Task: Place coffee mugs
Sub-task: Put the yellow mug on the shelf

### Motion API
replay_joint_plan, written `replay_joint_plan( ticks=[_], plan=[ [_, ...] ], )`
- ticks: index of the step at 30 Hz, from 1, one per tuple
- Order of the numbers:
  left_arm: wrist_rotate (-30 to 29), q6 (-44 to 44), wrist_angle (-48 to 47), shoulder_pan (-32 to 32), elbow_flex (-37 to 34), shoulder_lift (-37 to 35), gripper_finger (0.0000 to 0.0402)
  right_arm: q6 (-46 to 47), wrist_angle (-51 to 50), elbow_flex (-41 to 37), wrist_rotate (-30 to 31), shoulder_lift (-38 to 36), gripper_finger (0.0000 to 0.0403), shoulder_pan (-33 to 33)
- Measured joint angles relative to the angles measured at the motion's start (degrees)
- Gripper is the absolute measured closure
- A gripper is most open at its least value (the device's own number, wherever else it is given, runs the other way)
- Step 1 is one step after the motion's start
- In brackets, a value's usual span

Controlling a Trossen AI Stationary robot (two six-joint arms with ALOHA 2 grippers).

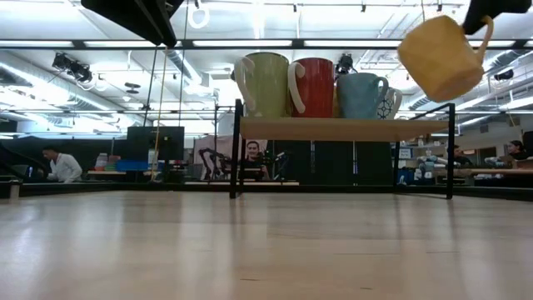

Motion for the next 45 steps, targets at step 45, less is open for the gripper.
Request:
replay_joint_plan(
  ticks=[45],
  plan=[
    [0.0,0.0,0.1,0.0,0.0,0.0,0.0288,-7.5,-1.8,0.0,19.7,4.7,0.0339,-20.9]
  ],
)
